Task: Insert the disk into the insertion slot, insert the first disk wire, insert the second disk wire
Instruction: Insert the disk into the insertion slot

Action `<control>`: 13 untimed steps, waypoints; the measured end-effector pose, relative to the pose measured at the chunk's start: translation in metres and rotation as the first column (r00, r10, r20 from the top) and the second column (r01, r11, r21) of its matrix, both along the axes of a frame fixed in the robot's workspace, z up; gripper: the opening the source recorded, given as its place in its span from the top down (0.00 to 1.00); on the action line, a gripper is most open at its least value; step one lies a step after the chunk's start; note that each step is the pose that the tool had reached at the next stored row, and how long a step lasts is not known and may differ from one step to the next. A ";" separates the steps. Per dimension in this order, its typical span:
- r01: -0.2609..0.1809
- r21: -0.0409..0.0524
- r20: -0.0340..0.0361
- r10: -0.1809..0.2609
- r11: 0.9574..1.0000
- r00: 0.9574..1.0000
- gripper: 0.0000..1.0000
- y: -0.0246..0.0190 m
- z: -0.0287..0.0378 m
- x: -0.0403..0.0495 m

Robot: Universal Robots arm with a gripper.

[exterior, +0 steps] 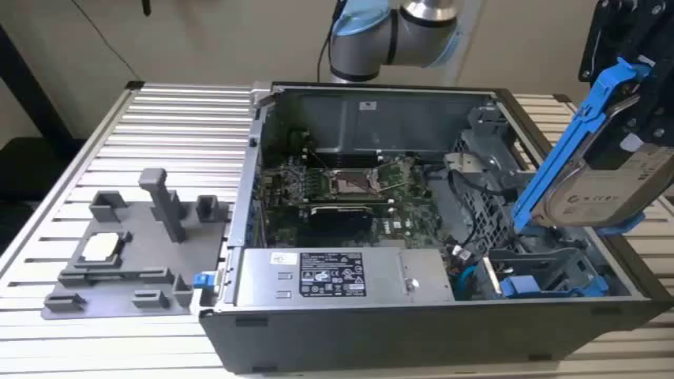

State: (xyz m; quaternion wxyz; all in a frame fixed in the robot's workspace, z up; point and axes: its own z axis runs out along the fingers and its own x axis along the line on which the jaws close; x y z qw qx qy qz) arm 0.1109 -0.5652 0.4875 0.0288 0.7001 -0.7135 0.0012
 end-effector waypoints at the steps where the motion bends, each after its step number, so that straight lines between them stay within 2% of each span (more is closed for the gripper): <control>1: 0.000 0.000 0.000 0.000 1.000 1.000 0.67 0.0000 0.0000 0.0000; 3: 0.000 -0.007 0.000 0.000 1.000 1.000 0.67 0.0000 0.0000 0.0000; 13: 0.000 -0.008 0.000 0.000 1.000 1.000 0.67 0.0000 -0.0017 0.0000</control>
